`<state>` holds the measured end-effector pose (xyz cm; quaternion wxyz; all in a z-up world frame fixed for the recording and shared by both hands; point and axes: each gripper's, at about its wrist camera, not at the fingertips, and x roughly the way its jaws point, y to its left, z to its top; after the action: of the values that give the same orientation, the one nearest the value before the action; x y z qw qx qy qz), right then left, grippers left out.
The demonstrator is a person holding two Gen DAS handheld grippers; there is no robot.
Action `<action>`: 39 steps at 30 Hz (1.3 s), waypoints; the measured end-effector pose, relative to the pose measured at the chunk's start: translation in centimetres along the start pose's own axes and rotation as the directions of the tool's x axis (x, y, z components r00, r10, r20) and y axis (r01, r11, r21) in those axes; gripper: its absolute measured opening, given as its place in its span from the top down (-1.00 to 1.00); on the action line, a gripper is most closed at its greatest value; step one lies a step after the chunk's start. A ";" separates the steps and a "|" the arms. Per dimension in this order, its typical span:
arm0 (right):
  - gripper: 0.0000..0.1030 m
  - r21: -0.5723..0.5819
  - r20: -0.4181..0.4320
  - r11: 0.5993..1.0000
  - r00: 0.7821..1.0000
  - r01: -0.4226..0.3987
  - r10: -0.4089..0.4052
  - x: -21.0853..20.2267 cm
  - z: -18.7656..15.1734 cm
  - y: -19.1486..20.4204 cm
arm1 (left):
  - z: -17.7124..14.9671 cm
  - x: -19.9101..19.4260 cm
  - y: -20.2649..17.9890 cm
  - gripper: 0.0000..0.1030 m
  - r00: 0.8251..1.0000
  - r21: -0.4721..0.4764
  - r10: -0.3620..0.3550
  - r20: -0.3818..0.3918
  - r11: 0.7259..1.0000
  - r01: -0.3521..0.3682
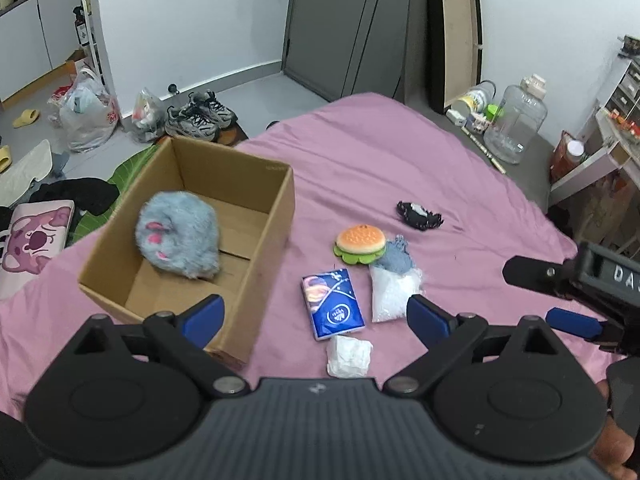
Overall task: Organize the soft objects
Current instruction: 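Withdraw both grippers from the box toward the remaining items, then grasp the white tissue bundle with left gripper while right grasps the bubble-wrap bag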
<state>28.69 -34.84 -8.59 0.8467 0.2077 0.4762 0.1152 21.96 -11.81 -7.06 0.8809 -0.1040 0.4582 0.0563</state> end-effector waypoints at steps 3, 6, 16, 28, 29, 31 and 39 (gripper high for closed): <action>-1.00 0.002 -0.028 1.000 1.000 -0.009 0.009 0.9 0.2 -0.8 | -0.6 1.4 -0.9 -0.86 1.000 0.008 0.001 -0.021 1.000 -0.001; -1.00 -0.005 -0.039 1.000 0.999 -0.024 0.024 1.5 0.4 -1.3 | -1.3 2.6 -1.5 -0.83 0.999 0.000 0.009 -0.037 1.000 -0.009; -1.00 0.032 -0.094 0.999 0.995 -0.028 0.031 4.6 1.1 -3.1 | -4.0 7.5 -4.0 -0.62 0.992 0.004 0.035 -0.121 0.999 -0.034; -1.00 0.014 -0.157 0.998 0.985 -0.065 0.066 7.6 1.2 -3.1 | -5.9 12.7 -4.4 -0.31 0.974 -0.031 0.072 -0.216 0.996 -0.081; -1.00 0.016 -0.158 0.998 0.985 -0.067 0.069 7.7 1.3 -3.2 | -5.9 13.0 -4.3 -0.19 0.973 -0.036 0.074 -0.220 0.996 -0.084; -1.00 0.019 -0.161 0.997 0.984 -0.068 0.071 8.0 1.3 -3.3 | -6.1 13.6 -4.2 0.10 0.970 -0.044 0.072 -0.231 0.995 -0.085; -0.79 0.053 -0.191 0.995 0.977 -0.080 0.089 10.3 1.3 -3.4 | -5.1 12.4 -4.2 0.20 0.979 -0.052 0.056 -0.196 0.996 -0.067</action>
<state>35.12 -34.13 -17.38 0.7858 0.2347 0.5494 0.1600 25.80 -17.09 -19.50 0.8263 -0.1206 0.5433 0.0866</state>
